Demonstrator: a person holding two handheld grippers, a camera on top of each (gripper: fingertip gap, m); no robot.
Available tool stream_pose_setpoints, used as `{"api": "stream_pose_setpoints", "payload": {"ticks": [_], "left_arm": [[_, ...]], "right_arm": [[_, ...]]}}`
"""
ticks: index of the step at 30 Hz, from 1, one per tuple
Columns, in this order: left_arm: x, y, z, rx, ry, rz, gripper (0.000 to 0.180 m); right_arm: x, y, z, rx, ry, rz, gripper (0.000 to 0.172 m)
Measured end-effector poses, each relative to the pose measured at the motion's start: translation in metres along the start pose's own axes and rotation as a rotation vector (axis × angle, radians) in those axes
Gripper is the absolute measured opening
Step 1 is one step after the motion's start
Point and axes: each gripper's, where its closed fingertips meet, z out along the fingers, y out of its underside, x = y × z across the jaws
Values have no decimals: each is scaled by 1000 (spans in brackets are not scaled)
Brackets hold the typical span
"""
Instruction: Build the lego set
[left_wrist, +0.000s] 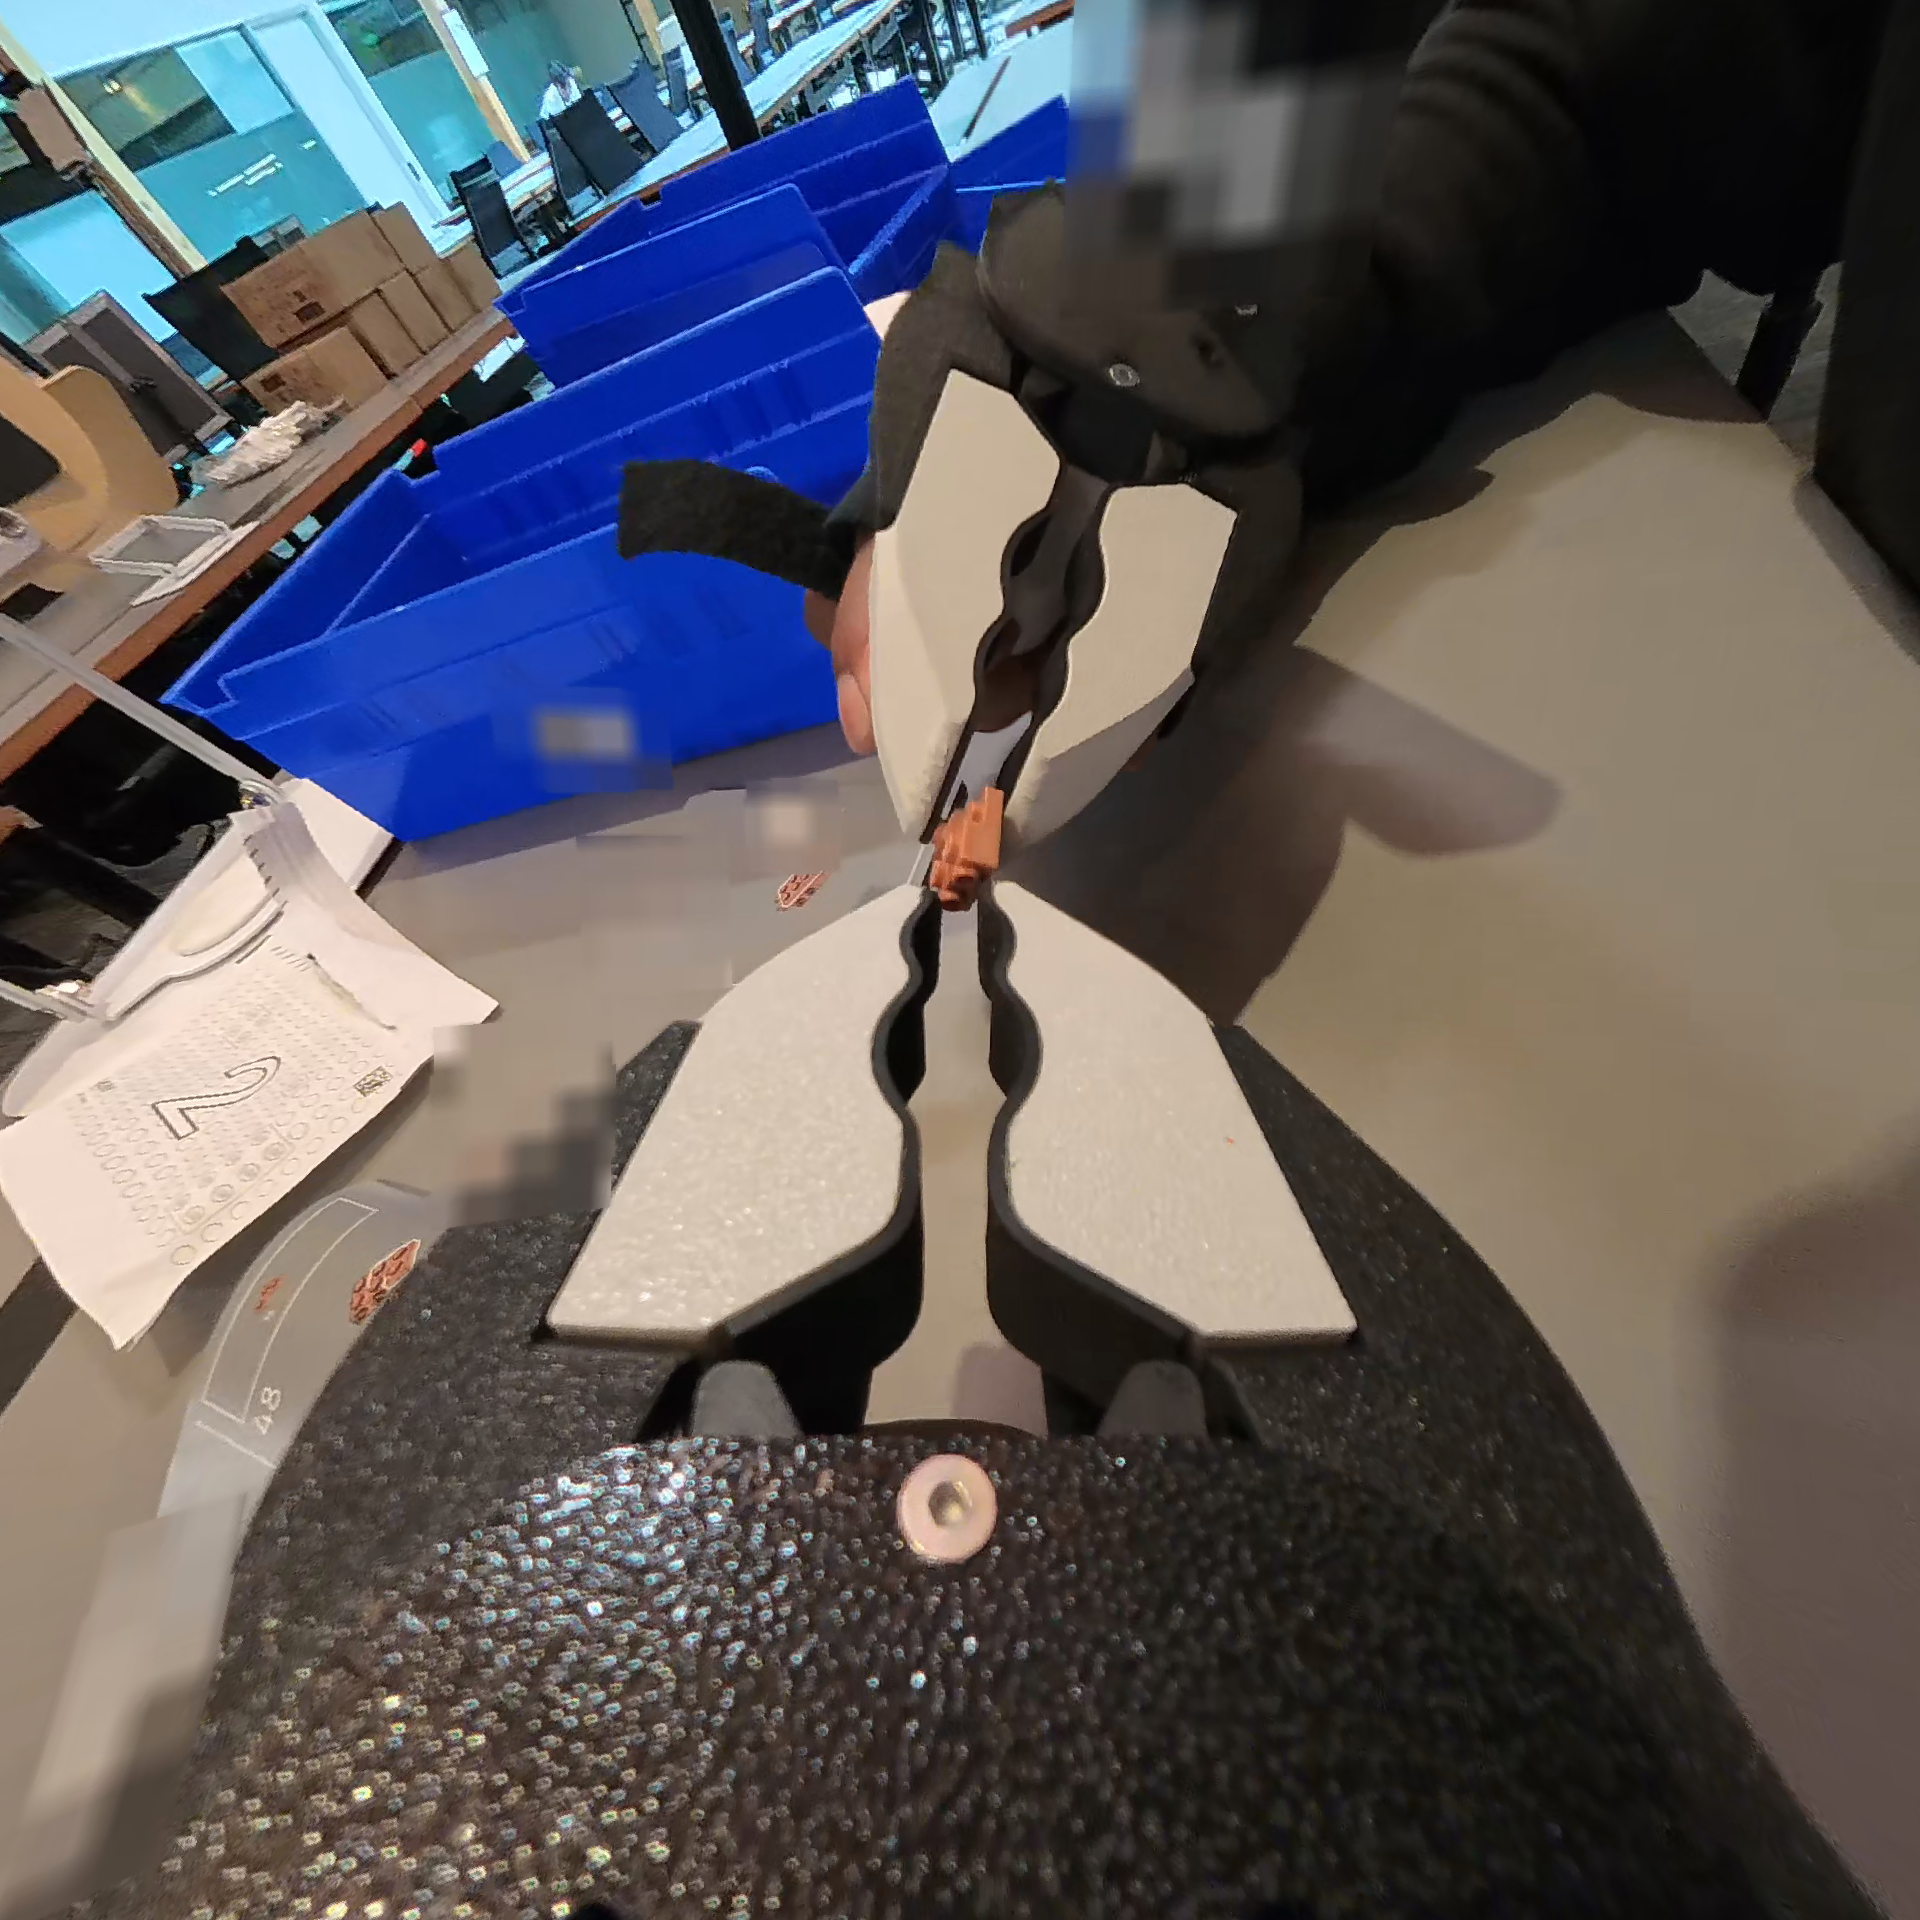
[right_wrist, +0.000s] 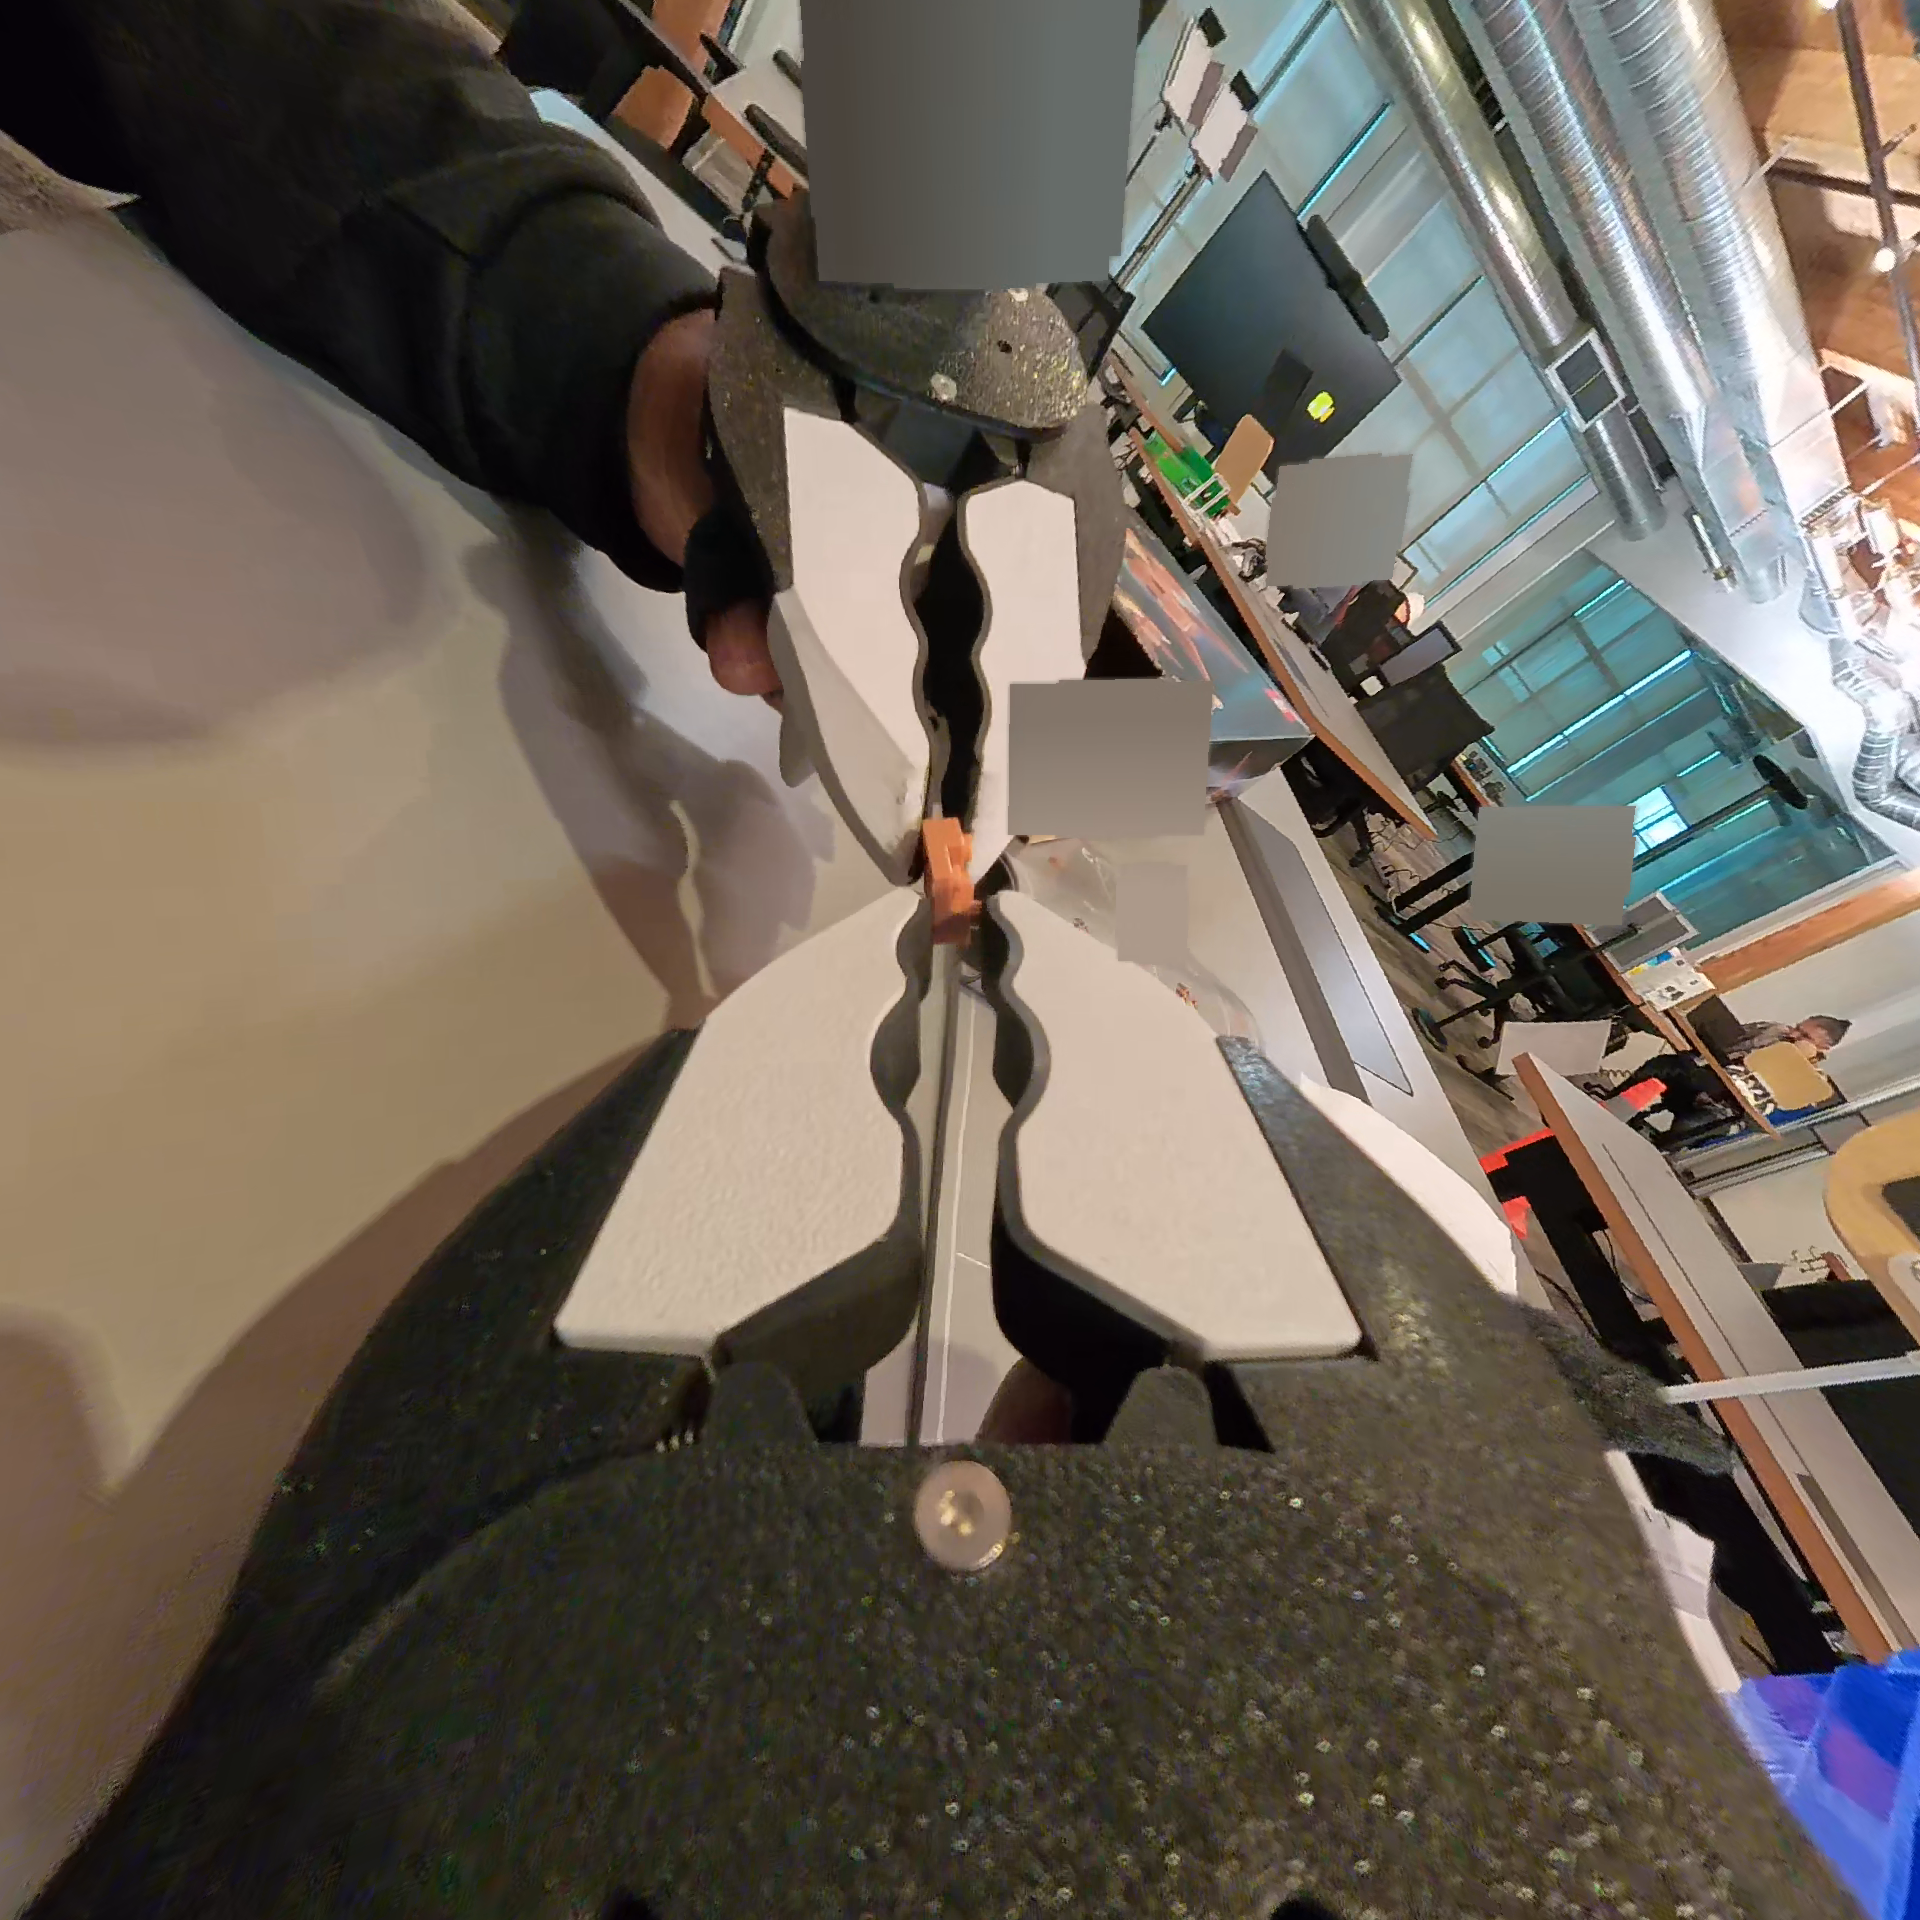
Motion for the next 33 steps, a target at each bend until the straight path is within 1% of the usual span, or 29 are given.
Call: {"api": "stream_pose_setpoints", "payload": {"ticks": [12,21,25,33], "left_arm": [[3,-4,2,18,-11,28,6],[1,-5,0,35,-22,39,6],[2,-6,0,47,-11,35,6],[7,-2,4,28,9,57,6]], "right_arm": [[-4,1,-3,-35,-43,-26,8],[-1,-2,-2,-63,30,-106,8],[-1,-3,-3,-68,35,-124,8],[-8,1,-5,-100,-11,-162,7]]}}
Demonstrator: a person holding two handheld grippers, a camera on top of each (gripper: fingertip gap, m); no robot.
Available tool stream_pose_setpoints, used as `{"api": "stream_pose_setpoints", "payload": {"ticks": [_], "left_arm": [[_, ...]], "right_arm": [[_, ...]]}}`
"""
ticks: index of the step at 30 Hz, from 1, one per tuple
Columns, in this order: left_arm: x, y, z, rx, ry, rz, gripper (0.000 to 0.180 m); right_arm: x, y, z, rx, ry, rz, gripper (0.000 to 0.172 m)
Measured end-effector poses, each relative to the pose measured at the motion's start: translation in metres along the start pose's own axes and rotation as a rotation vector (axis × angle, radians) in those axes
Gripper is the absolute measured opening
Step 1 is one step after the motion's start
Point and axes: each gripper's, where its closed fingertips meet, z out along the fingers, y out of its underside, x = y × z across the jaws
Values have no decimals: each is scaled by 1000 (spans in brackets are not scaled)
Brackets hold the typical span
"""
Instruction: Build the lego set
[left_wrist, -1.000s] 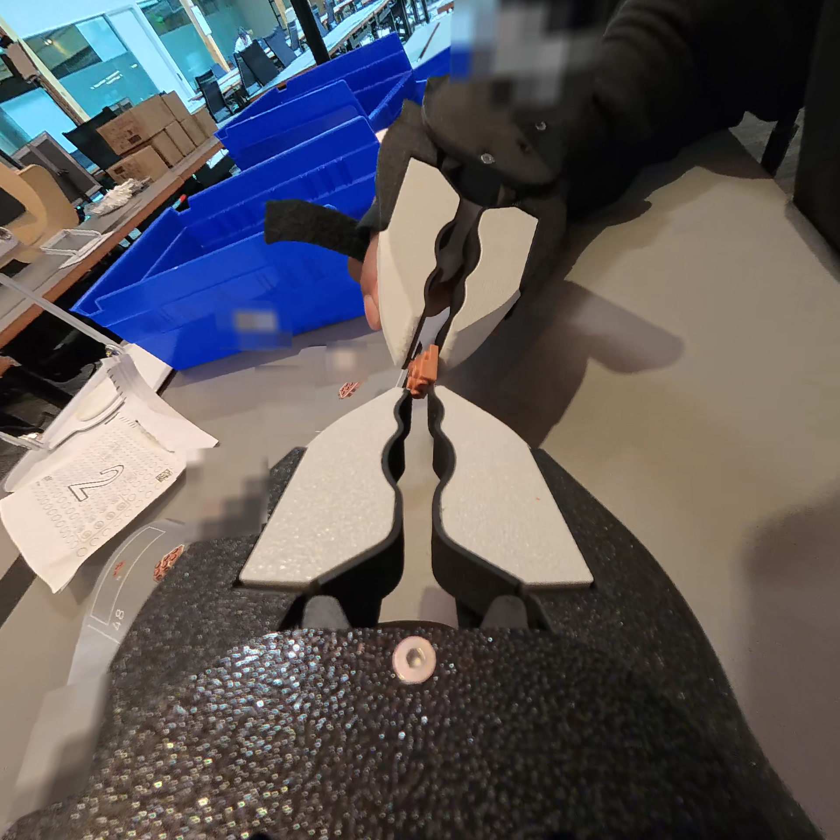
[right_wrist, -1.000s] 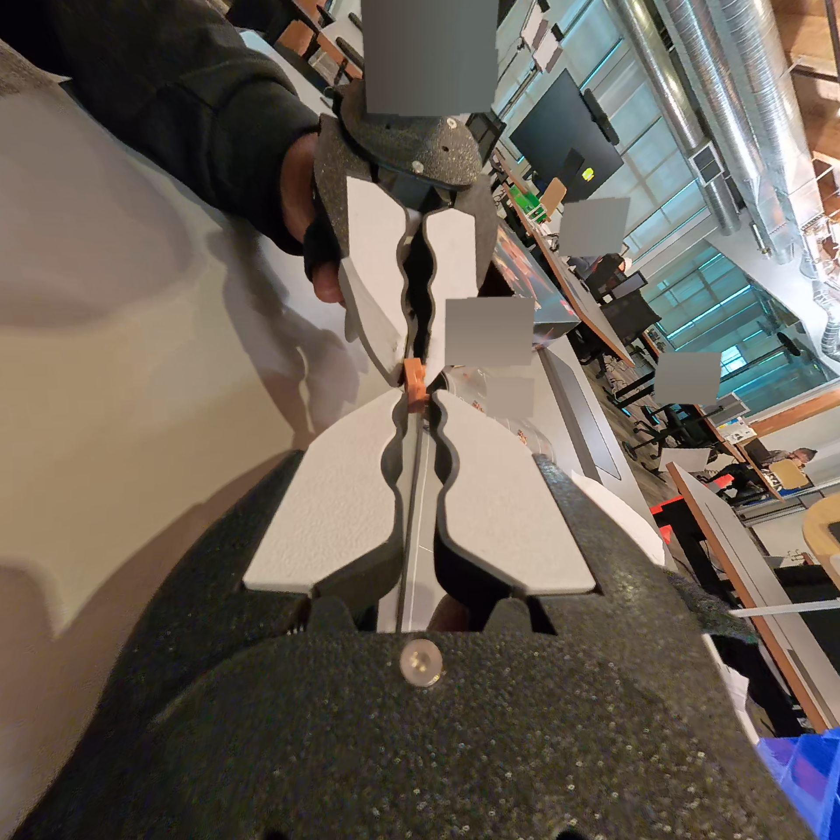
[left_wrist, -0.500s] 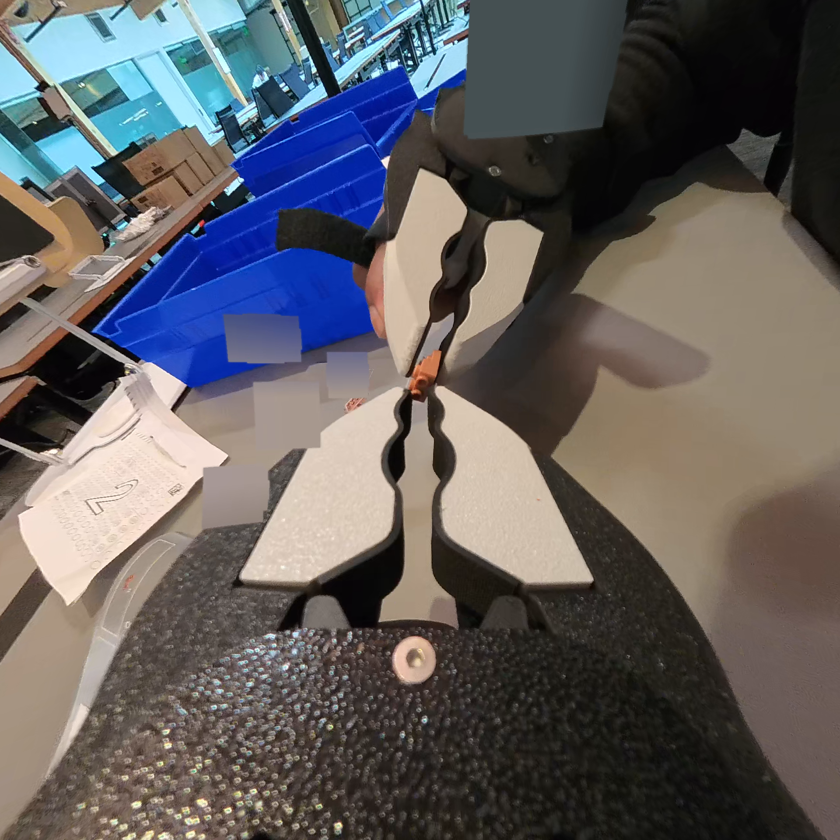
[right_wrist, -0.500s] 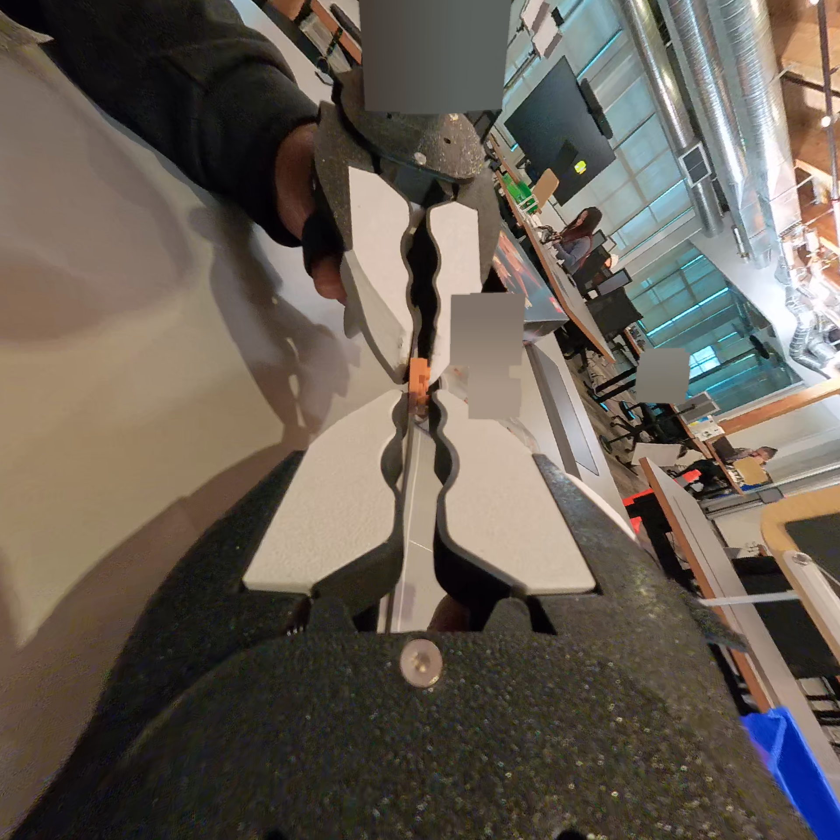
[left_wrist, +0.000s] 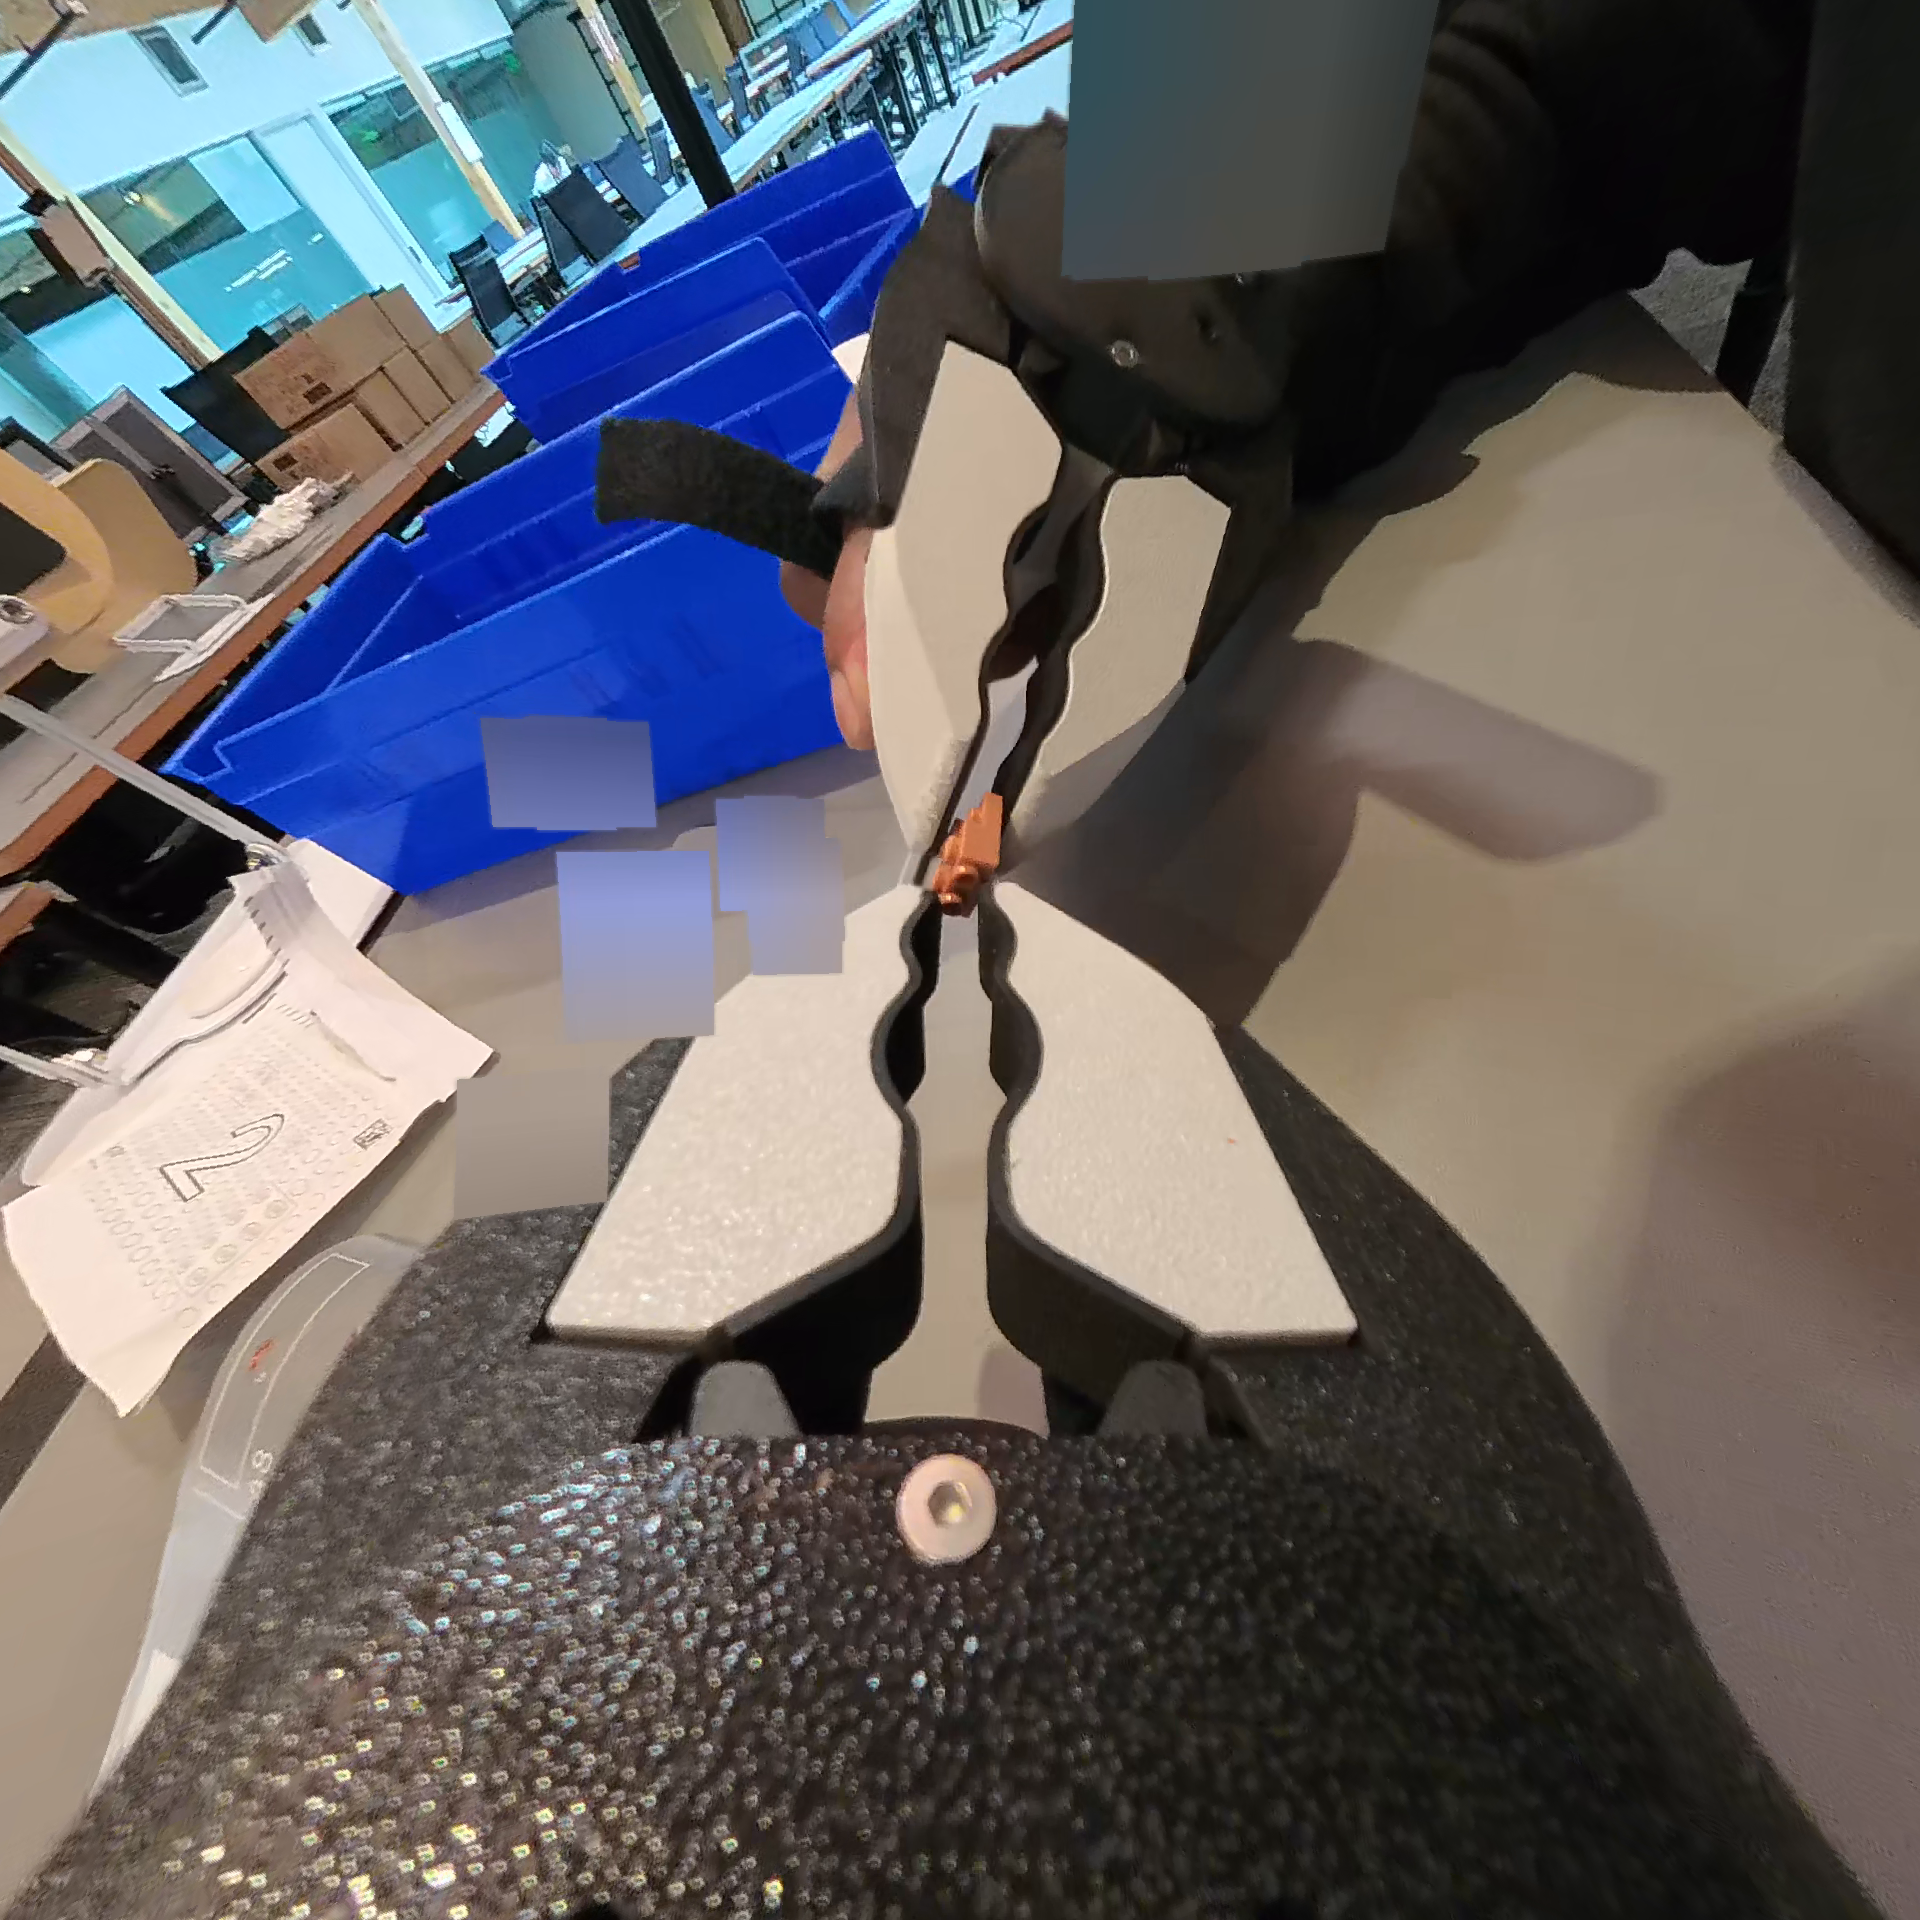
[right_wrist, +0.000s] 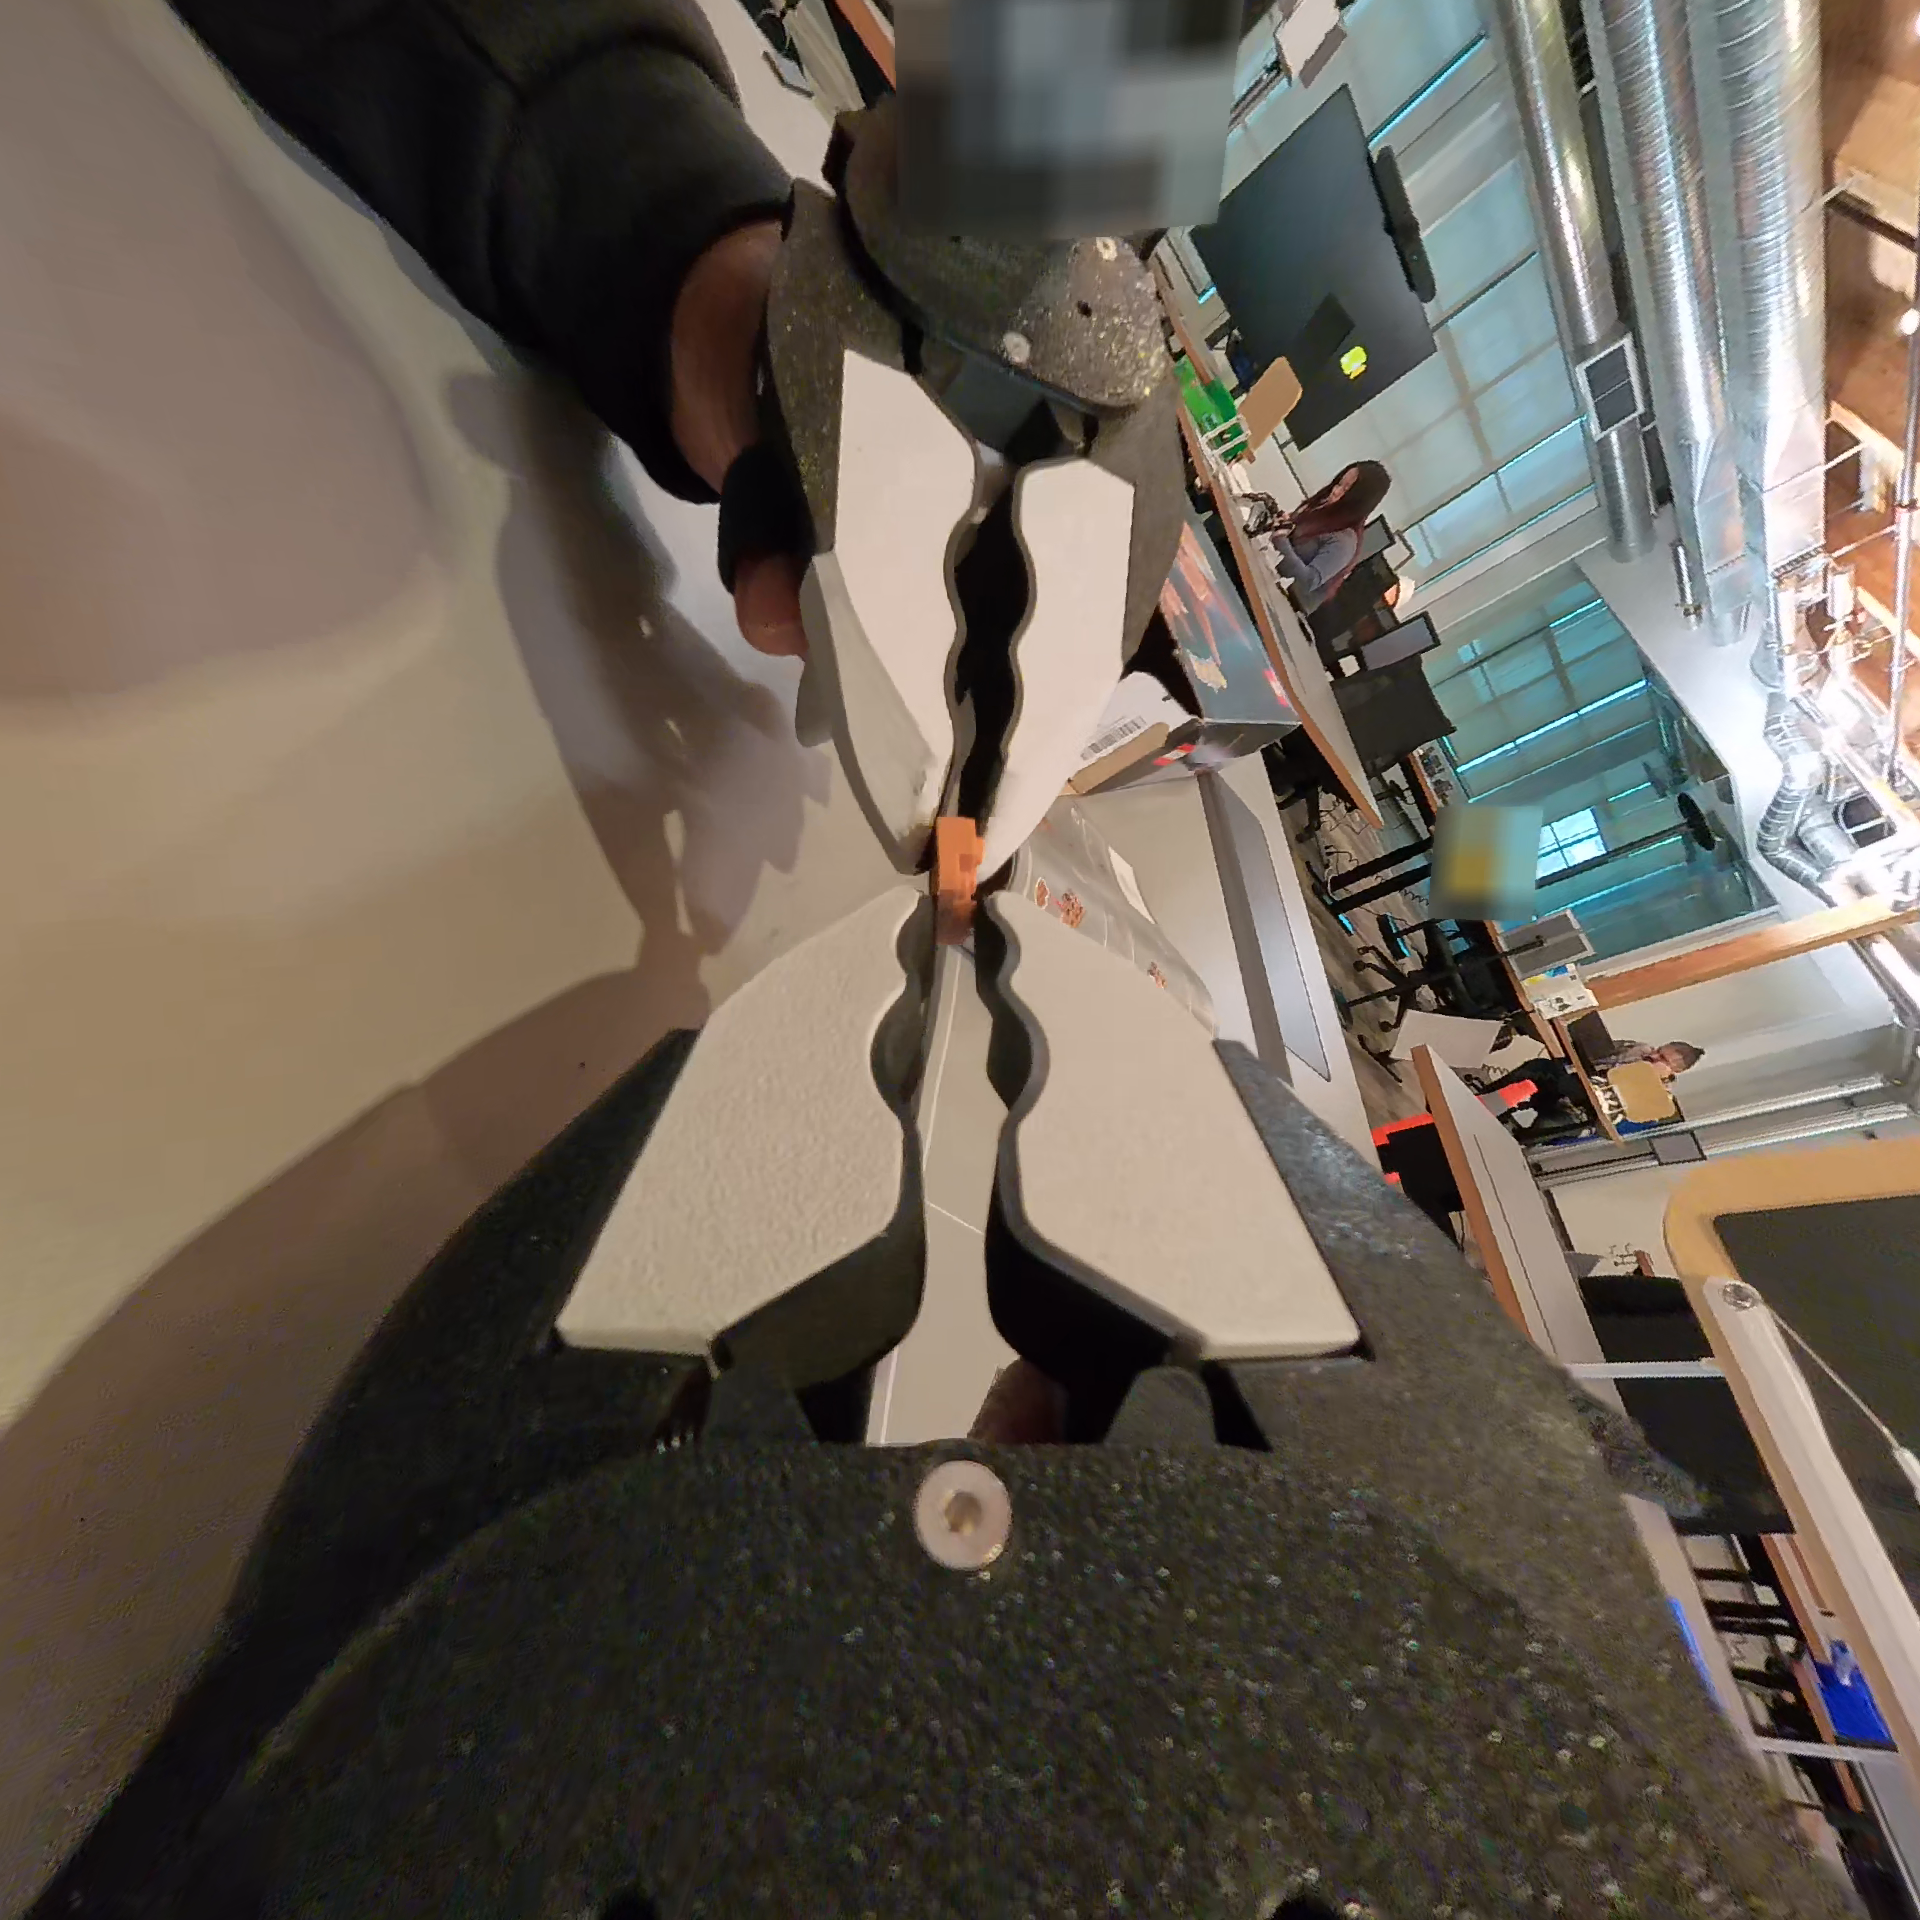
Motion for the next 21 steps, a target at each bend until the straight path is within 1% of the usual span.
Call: {"api": "stream_pose_setpoints", "payload": {"ticks": [4,5,7,10,12,14,16,19,21], "left_arm": [[-7,-2,0,21,-28,-45,8],[-7,-4,-2,42,-13,-72,15],[-7,-5,-4,62,25,-142,21],[-6,-4,-4,81,92,-285,32],[0,-8,-2,117,165,-390,33],[2,-12,-2,150,197,-448,32],[4,-14,-2,166,212,-462,28],[7,-14,-1,149,228,-451,17],[9,-14,-2,148,237,-444,17]], "right_arm": [[9,2,1,-12,84,-45,8],[12,2,1,-7,122,-62,8],[14,3,0,-4,173,-146,8],[16,-2,-2,25,245,-249,8],[15,-6,-3,43,263,-282,8],[11,-7,-2,47,256,-316,8],[6,-7,-1,55,246,-353,8],[3,-10,-1,67,247,-385,8],[2,-12,-1,76,252,-390,8]]}}
